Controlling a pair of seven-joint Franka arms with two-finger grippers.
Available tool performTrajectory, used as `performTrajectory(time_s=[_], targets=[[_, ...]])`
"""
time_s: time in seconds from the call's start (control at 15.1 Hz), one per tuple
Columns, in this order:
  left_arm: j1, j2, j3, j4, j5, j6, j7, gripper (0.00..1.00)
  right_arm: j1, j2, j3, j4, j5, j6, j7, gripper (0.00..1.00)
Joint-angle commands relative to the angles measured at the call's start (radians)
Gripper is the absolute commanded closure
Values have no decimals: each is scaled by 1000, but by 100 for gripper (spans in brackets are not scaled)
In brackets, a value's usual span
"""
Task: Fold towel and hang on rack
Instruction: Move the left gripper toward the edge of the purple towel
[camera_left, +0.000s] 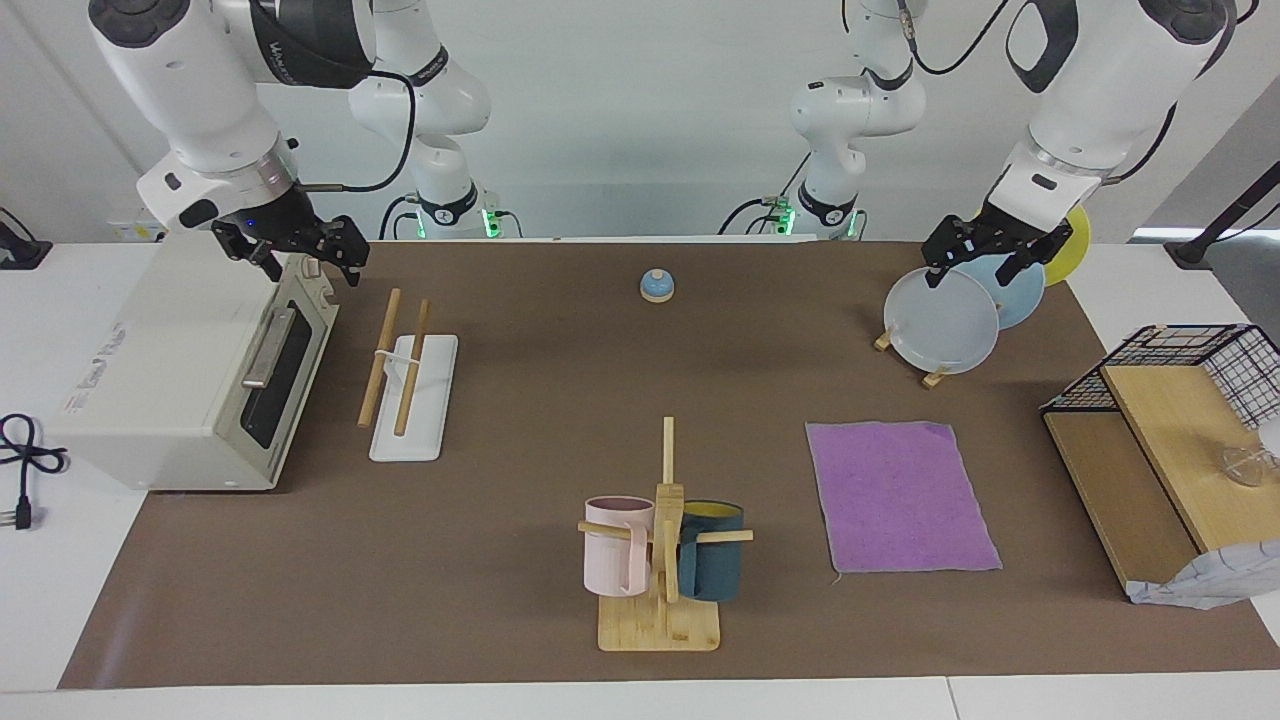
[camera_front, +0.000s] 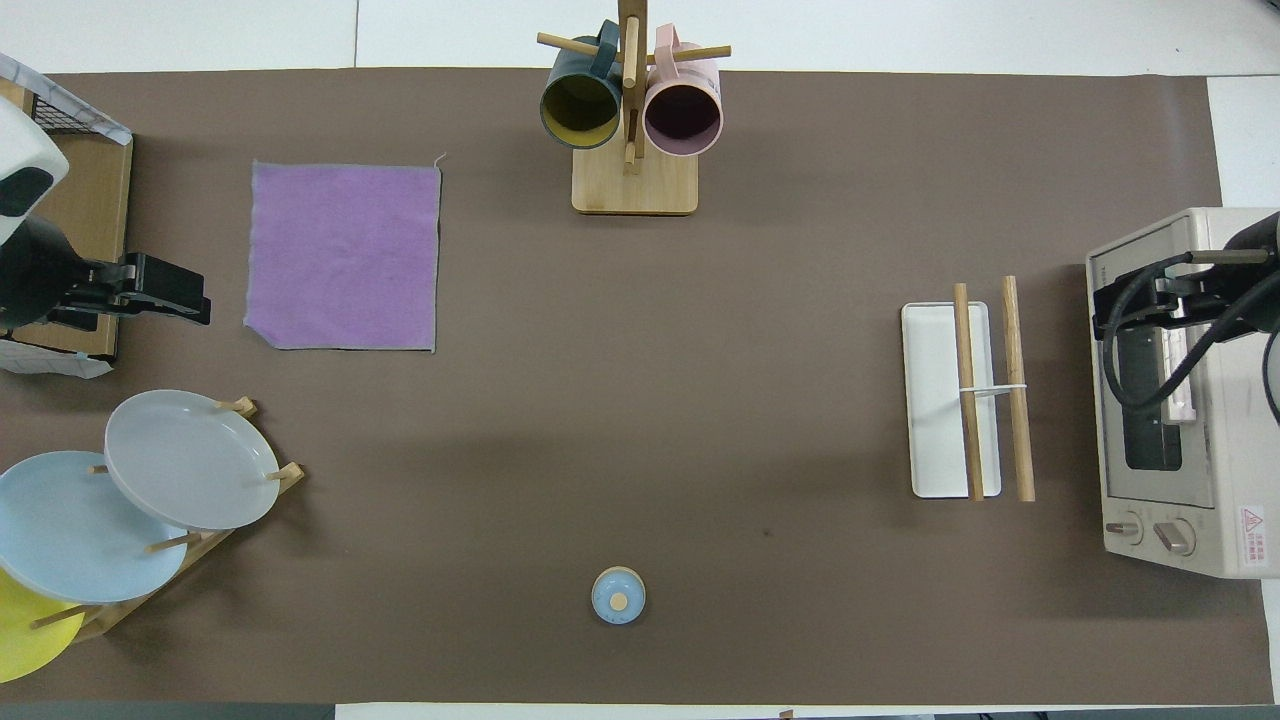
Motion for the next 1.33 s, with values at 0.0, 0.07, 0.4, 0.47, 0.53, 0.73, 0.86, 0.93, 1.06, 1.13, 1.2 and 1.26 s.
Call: performTrajectory(time_s=[0.0,0.07,0.4,0.47,0.53,0.73,0.86,0.93,1.06,1.13,1.2,1.26], targets=[[-8,-21,12,-23,0,13,13,0,-9,-23,5,-26,-6,14,-16,0],[-8,-21,12,-21,0,13,13,0,-9,-23,5,-26,-6,14,-16,0],[-8,-21,12,-21,0,4,7,0,-9,-23,5,-26,-6,14,-16,0],[-8,-22,12,-23,0,4,4,0,-9,-23,3,-26,-6,14,-16,0],[-6,-27,12,-37,0,19,5,0,-9,-23,5,-26,-6,14,-16,0],[49,-67,13,-159,0,155,16,0,-9,-23,5,-26,-6,16,-16,0],[95,-64,12,-252,-1,272,25,0,-9,-23,5,-26,-6,14,-16,0],[106,-57,12,-295,-1,327,25,0,-9,-23,3,-26,-6,14,-16,0],[129,-4,12,-383,-1,458,24,0,-9,-23,3,-26,-6,14,-16,0],[141,43,12,-406,-1,534,22,0,-9,-23,5,-26,-6,14,-16,0],[156,102,12,-412,-1,594,22,0,-9,-23,3,-26,-6,14,-16,0],[165,149,12,-413,-1,640,22,0,-9,-23,5,-26,-6,14,-16,0]])
